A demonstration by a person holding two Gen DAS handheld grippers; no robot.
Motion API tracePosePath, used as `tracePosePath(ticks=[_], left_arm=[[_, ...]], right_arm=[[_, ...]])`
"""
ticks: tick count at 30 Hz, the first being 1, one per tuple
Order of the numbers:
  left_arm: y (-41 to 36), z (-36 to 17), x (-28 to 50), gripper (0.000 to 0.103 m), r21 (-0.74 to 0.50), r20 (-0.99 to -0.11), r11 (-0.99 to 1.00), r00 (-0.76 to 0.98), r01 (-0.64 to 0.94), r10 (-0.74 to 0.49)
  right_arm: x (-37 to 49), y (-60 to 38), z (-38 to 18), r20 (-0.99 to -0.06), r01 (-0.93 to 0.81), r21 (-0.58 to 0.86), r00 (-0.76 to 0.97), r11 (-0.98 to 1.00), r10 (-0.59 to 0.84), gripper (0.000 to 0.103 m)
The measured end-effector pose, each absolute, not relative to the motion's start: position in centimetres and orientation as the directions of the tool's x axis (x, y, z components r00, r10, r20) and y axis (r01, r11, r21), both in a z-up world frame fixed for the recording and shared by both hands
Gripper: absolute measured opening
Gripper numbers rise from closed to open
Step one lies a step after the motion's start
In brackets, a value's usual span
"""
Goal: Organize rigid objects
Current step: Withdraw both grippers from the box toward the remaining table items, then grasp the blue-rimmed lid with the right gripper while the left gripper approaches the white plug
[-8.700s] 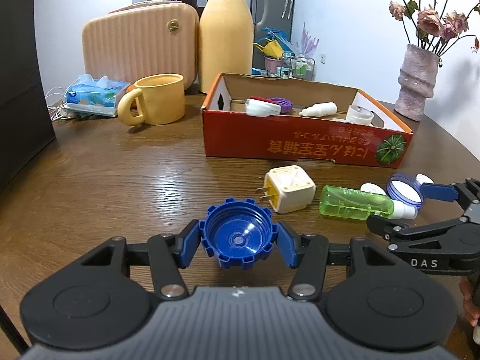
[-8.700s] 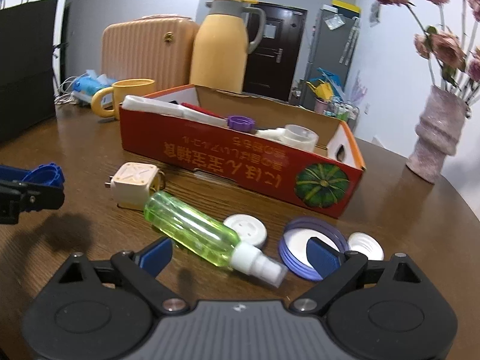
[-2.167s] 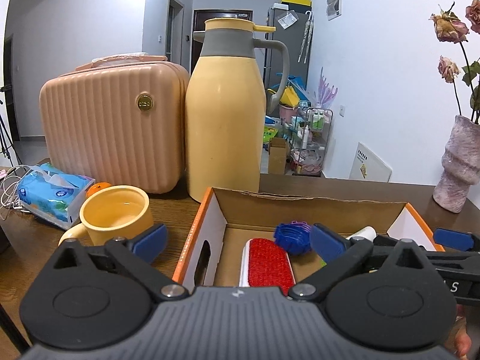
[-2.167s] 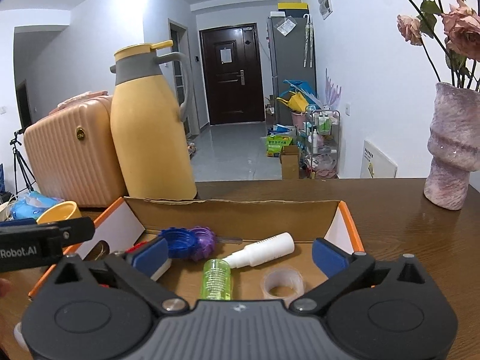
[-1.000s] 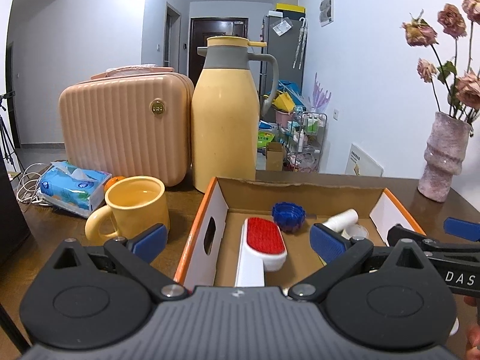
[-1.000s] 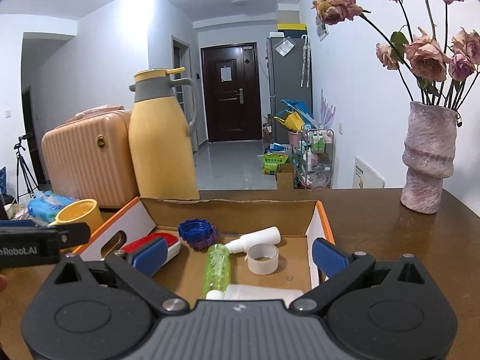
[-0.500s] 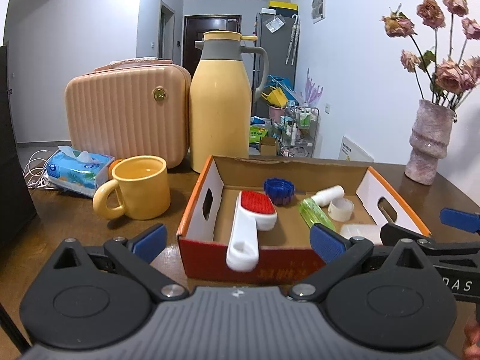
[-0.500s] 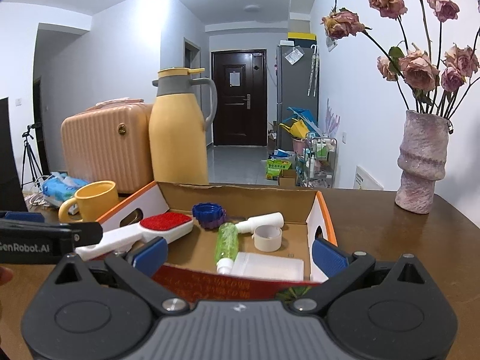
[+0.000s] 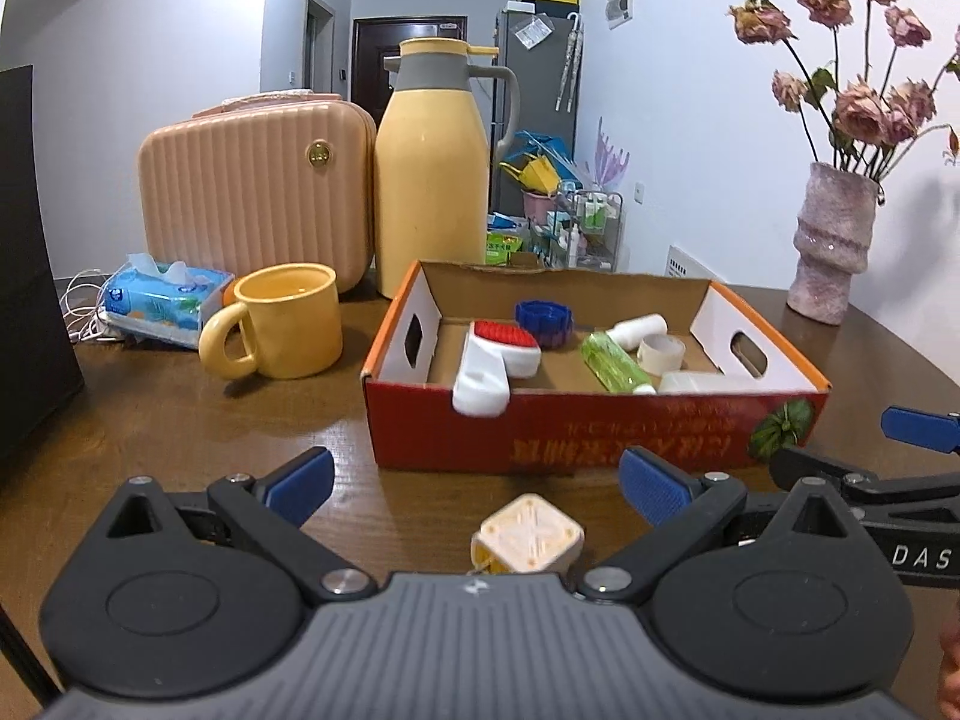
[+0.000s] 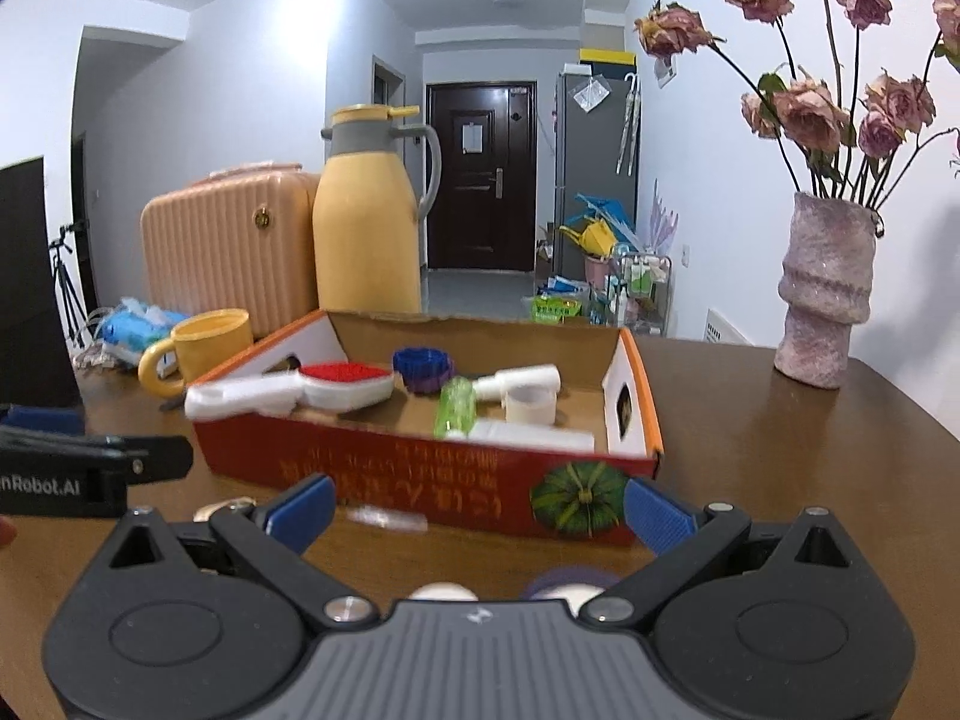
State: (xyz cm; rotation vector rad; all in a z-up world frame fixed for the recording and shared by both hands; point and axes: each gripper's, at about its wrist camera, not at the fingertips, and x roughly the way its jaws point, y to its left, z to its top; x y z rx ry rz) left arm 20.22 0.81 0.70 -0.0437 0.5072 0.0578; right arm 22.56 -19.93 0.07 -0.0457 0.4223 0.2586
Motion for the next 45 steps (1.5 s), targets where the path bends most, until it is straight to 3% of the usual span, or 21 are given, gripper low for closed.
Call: tracePosePath(ticks=[14,22,29,32,45], left_arm=[[1.2,-1.9,18.7,0.103,-0.042,-0.542,0.998,0.840,-0.036,0.008],[1.2,-2.1,18.7,0.103,-0.044,-0.546,0.998,0.837,-0.036,0.006],[1.5,-2.2,18.9,0.103,-0.054,-0.553,0.998,0.833,-0.039,0.003],[1.5,-2.2,19.0,0.103,-0.056,-0.554,0.998,0.832,-0.037,0.000],[1.5,-2.5,19.3,0.103,-0.049,-0.561,0.998,0.828,-0.042,0.007]], right_arm=[[20.3,-22.9,-2.9,-0.507,-0.217,-0.033,0.845,0.976,0.171,0.102],[22.4,-24.2,-4.6,-0.598,-0.246,0.011,0.775,0.969,0.203,0.083],[25.6,-23.7,-5.8,-0.644,-0.234,0.000,0.744,0.972,0.180,0.075],[26.6,-23.6,-5.8,-0.642,-0.229,0.015,0.744,0.973,0.186,0.065],[25.1,-22.7,-4.5,-0.544,-0.233,0.039,0.811,0.972,0.216,0.065]])
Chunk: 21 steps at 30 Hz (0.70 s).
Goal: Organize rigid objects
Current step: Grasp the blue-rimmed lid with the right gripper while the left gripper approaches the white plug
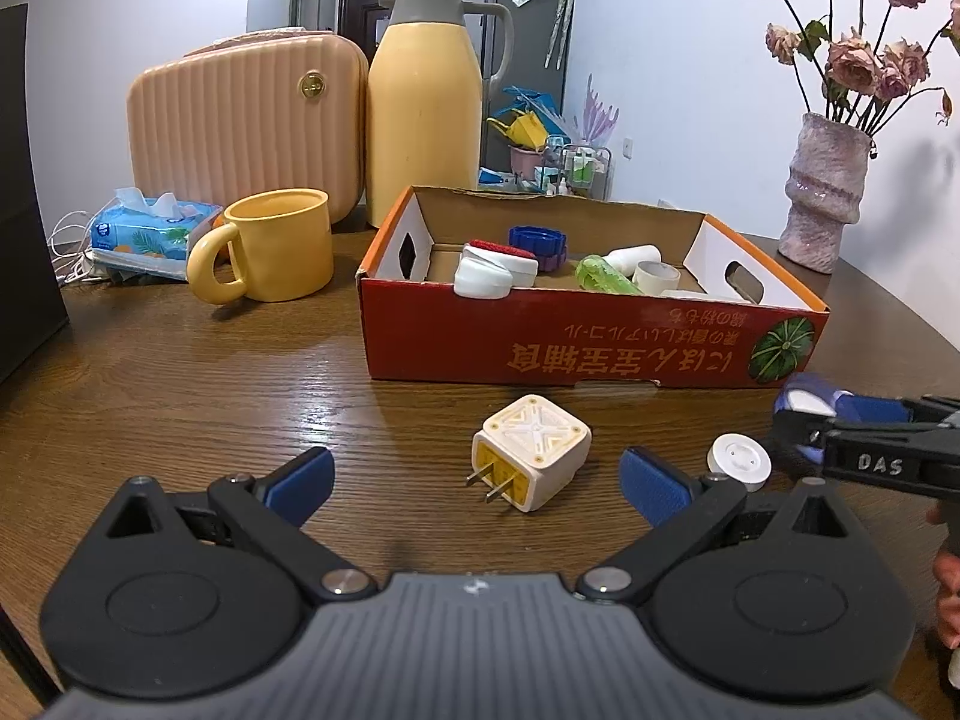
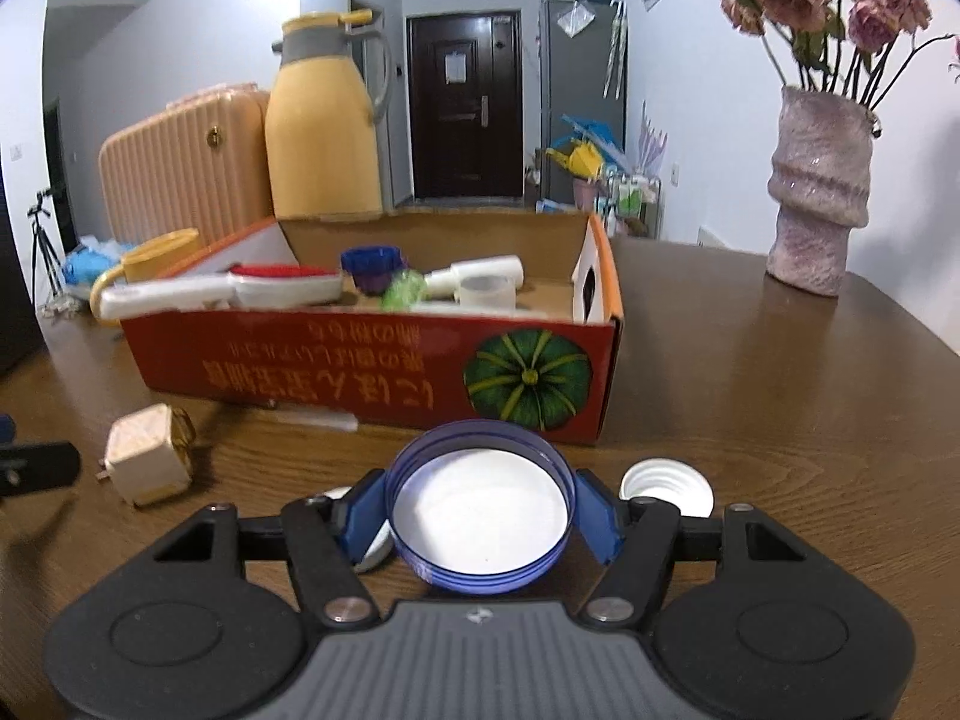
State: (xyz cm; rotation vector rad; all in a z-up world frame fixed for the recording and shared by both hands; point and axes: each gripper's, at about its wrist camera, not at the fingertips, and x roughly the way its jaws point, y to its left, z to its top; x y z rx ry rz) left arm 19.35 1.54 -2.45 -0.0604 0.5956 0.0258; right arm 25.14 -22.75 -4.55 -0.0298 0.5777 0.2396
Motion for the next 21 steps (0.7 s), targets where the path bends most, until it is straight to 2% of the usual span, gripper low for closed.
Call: tracePosePath(ticks=[9,21], left_arm=[[1.2,-3.3,20.8,0.103,-0.041,-0.598,0.999,0.801,-0.009,-0.018],[0.8,-4.1,23.4,0.103,-0.020,-0.608,1.000,0.793,0.022,-0.029]], right_arm=[[24.2,-23.6,-3.5,-0.483,-0.199,0.070,0.851,0.978,0.207,0.065],[23.8,-24.0,-3.3,-0.458,-0.180,0.075,0.868,0.981,0.194,0.065]])
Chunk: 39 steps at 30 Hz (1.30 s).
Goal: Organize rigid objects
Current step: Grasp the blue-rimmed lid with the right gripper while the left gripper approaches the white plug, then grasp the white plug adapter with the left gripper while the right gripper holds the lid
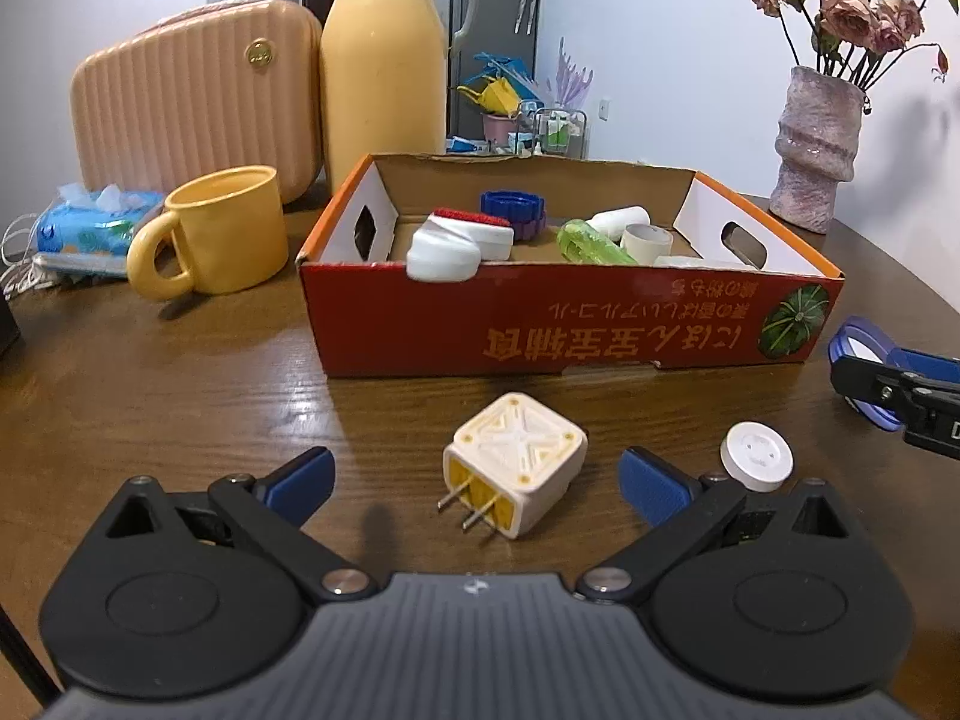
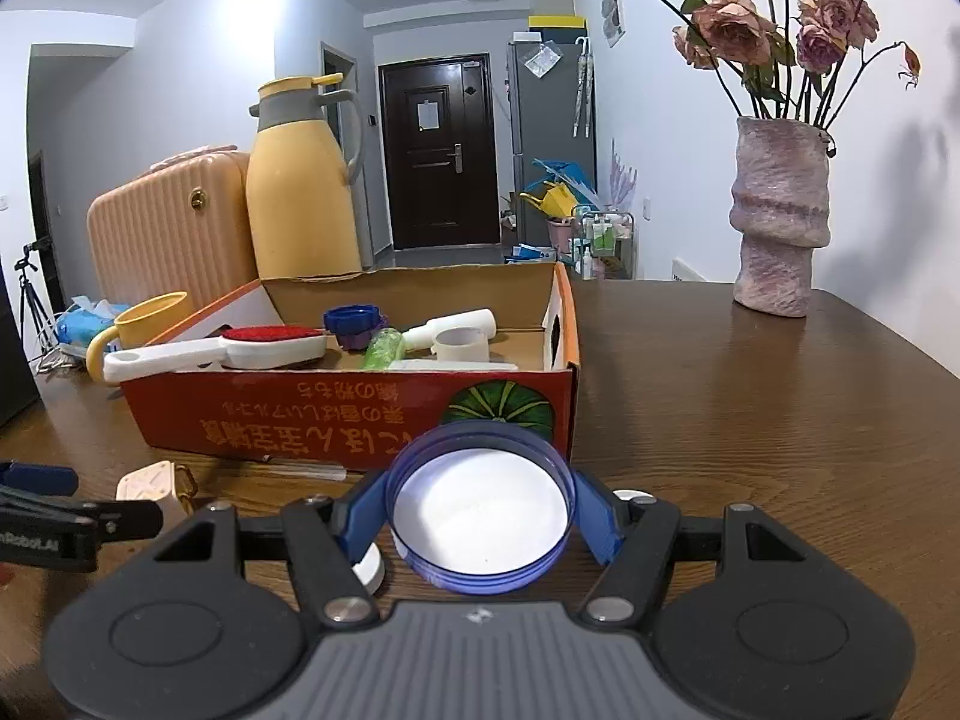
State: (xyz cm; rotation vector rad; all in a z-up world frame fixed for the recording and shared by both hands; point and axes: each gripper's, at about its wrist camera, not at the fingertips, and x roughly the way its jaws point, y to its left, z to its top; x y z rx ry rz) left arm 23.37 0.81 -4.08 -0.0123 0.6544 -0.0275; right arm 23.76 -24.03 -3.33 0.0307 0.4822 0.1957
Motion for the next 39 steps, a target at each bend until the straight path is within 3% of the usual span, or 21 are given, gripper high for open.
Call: tracePosePath(ticks=[7,13,18,20,25,39], left_arm=[[0.5,-4.5,24.8,0.102,-0.019,-0.614,0.999,0.788,0.051,-0.051],[0.4,-4.9,25.4,0.094,-0.010,-0.624,0.997,0.779,0.074,-0.065],[0.3,-5.3,25.7,0.075,-0.016,-0.643,0.995,0.761,0.100,-0.086],[0.2,-5.5,25.8,0.057,-0.027,-0.652,0.992,0.750,0.122,-0.110],[0.4,-5.5,25.5,0.056,-0.074,-0.651,0.985,0.740,0.155,-0.166],[0.4,-3.9,23.5,0.056,-0.092,-0.585,0.985,0.793,0.143,-0.169]], right_arm=[[23.8,-24.0,-3.4,-0.459,-0.172,0.076,0.869,0.982,0.187,0.065],[23.9,-24.0,-3.4,-0.460,-0.171,0.078,0.868,0.982,0.187,0.065],[23.9,-24.1,-3.5,-0.461,-0.165,0.078,0.869,0.983,0.182,0.065],[23.9,-24.1,-3.6,-0.460,-0.161,0.077,0.870,0.984,0.178,0.065],[23.8,-24.0,-3.6,-0.458,-0.156,0.074,0.872,0.985,0.172,0.065],[23.1,-23.9,-3.5,-0.438,-0.161,0.084,0.880,0.983,0.182,0.065]])
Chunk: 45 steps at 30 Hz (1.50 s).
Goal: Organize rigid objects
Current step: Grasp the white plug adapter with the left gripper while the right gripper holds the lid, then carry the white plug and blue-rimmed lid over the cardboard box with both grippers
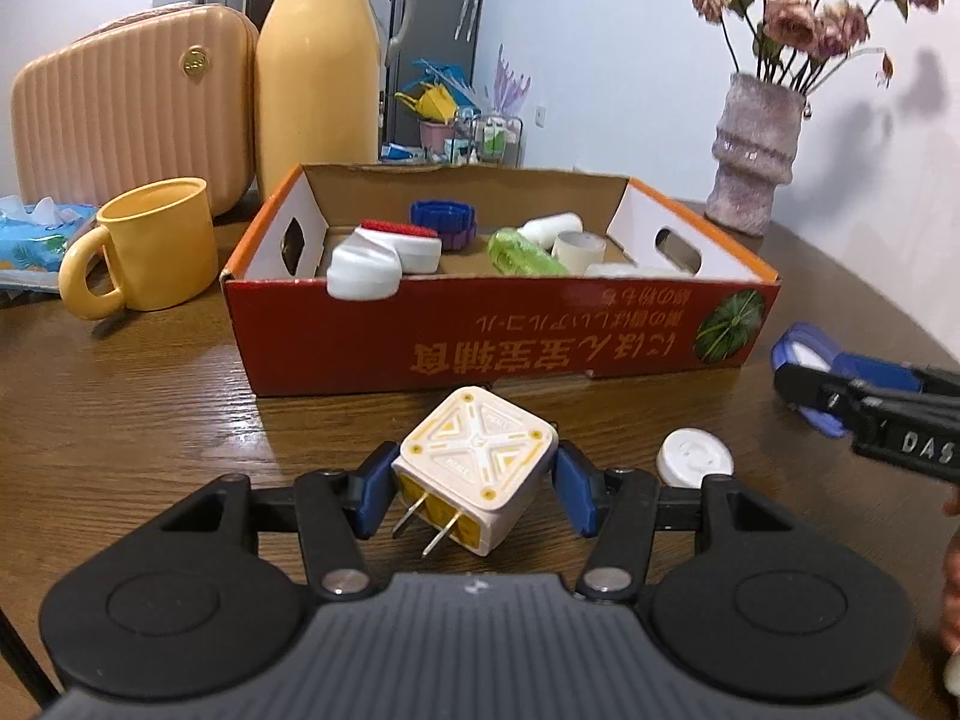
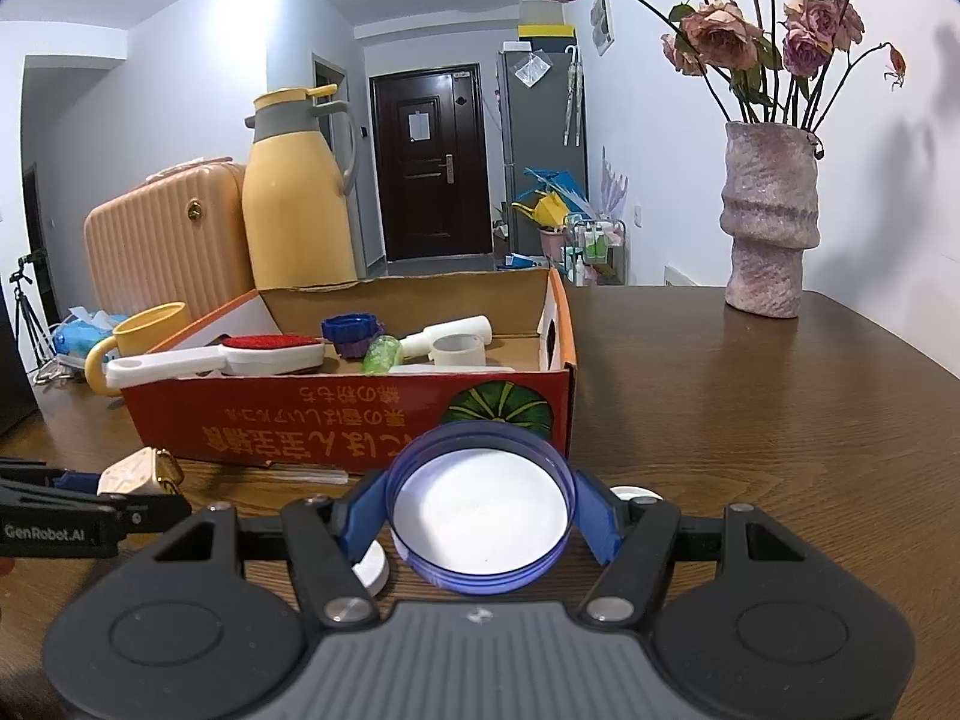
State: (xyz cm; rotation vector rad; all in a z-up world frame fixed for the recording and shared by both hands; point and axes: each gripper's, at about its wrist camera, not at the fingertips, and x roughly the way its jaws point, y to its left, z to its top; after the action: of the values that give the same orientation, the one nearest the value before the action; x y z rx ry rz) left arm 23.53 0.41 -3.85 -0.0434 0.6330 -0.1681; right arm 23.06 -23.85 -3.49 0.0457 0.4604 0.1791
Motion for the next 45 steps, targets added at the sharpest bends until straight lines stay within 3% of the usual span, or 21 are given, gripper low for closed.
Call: tracePosePath(ticks=[23,45], left_arm=[[-1.3,0.5,21.3,0.056,-0.119,-0.484,0.988,0.863,0.097,-0.143],[-2.6,4.2,25.0,0.056,-0.122,-0.400,0.992,0.914,0.015,-0.063]], right_arm=[[22.1,-23.0,-0.5,-0.357,-0.220,0.111,0.901,0.969,0.246,0.065],[25.8,-21.6,3.3,-0.282,-0.224,0.099,0.928,0.970,0.243,0.065]])
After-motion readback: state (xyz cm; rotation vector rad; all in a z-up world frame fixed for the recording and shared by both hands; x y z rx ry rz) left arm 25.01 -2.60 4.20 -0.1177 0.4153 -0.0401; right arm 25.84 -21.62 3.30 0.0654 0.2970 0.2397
